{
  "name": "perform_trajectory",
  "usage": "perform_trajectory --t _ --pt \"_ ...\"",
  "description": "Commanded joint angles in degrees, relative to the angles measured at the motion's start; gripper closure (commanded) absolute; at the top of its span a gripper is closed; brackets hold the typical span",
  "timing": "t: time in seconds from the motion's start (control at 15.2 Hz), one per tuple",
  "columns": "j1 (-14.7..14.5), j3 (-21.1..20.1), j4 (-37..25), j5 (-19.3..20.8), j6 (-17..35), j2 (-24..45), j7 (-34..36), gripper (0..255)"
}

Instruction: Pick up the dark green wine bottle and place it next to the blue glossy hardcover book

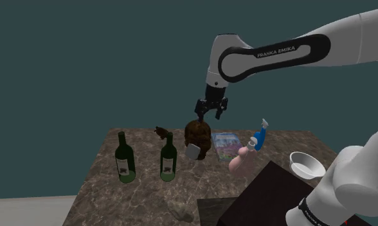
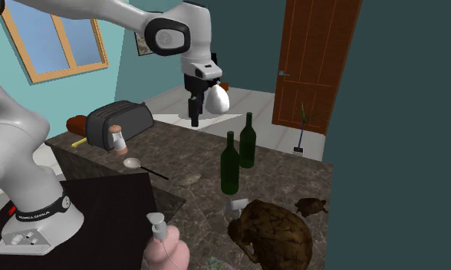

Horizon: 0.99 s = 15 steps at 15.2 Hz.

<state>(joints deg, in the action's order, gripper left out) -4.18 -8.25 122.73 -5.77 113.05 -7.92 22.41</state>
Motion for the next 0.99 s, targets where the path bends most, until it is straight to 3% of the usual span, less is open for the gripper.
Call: perform_trajectory --t 0.0,0.46,0.92 --pt "-0.4 -0.7 -3.0 0.4 1.2 4.4 1.6 0" --pt "-2.5 -2.2 -15.6 2.7 3.3 20.2 7.2 0" --pt "-5.4 -2.3 -30.9 5.0 2.1 35.1 11.5 0"
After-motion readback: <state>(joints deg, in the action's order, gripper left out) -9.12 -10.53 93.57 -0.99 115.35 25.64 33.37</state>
